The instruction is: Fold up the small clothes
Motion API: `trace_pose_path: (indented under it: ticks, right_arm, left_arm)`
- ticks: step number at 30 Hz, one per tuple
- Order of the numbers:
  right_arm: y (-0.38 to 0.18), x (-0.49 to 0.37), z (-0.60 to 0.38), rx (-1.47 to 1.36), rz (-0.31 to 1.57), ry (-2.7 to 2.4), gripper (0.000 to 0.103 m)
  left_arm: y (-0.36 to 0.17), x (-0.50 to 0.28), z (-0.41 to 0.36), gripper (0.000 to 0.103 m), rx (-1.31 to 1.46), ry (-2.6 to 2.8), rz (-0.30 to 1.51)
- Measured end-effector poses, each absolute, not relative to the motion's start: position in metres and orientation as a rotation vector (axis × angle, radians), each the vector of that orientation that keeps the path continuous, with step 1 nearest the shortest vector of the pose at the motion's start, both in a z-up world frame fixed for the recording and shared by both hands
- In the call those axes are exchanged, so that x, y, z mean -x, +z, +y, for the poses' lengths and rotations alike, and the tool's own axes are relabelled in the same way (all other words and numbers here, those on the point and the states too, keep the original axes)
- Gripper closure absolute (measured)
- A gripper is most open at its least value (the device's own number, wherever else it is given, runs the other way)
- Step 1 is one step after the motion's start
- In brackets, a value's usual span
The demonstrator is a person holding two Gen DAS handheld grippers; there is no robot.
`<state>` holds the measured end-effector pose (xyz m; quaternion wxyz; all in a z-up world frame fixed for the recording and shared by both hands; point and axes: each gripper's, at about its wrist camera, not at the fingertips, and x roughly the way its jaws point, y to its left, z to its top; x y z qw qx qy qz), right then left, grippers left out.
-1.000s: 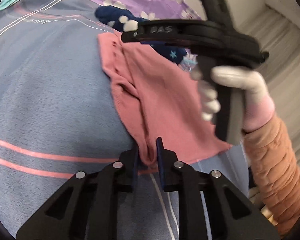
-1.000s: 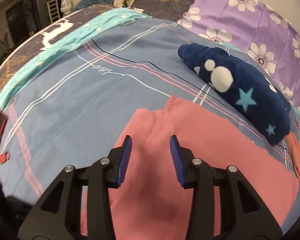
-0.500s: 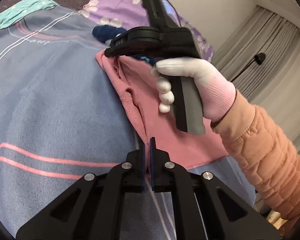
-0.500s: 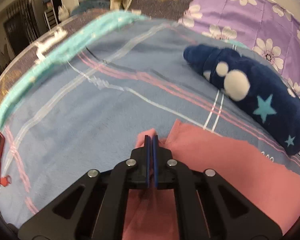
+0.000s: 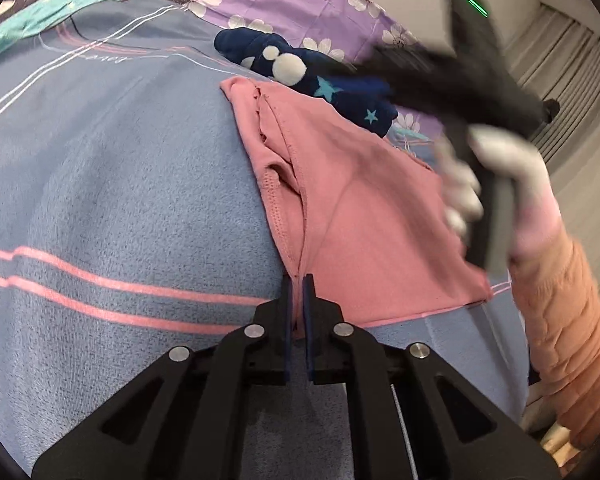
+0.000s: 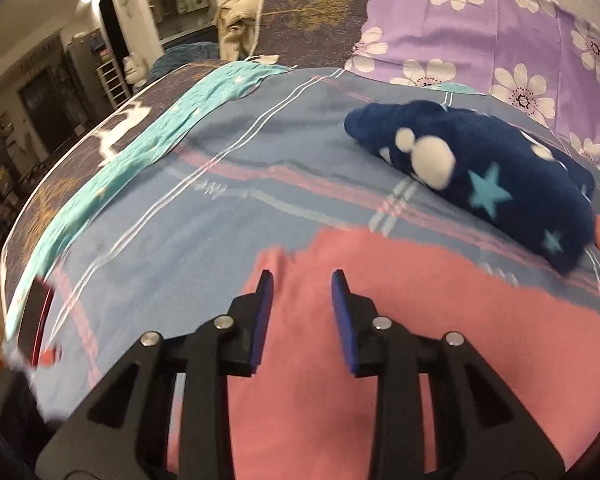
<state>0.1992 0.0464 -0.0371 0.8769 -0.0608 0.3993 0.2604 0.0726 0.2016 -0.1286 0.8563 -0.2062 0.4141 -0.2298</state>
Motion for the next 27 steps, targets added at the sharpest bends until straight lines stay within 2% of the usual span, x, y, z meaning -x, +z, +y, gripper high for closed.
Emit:
trace_pose_path:
  ticks: [5,7,9,14,16,18,27]
  right_arm:
    - [-0.048,-0.103,0.022,0.282,0.773,0.587,0.051]
    - [-0.053,-0.071,0.024,0.336,0.748,0.607,0.040]
    - [-0.059,-0.039,0.035,0.420,0.716,0.638,0.037]
    - [-0.087,-0.004,0.073,0.656,0.662,0.622,0.038]
    - [-0.094,-0.006,0.079,0.668,0.674,0.596,0.044]
    - [-0.097,-0.012,0.083,0.654,0.691,0.564,0.051]
    - [-0.102,-0.022,0.088,0.650,0.693,0.501,0.053]
  left_arm:
    - [-0.137,-0.072,0.213,0.096,0.499,-0.515,0.869]
    - [-0.140,-0.072,0.219,0.096,0.555,-0.532,0.864]
    - [-0.140,-0.067,0.224,0.096,0.599,-0.532,0.852]
    - [-0.141,-0.056,0.246,0.092,0.701,-0.465,0.792]
    - [-0.142,-0.055,0.252,0.087,0.732,-0.446,0.782]
    - [-0.144,-0.055,0.255,0.087,0.753,-0.451,0.785]
    - [-0.146,-0.058,0.252,0.081,0.754,-0.490,0.794]
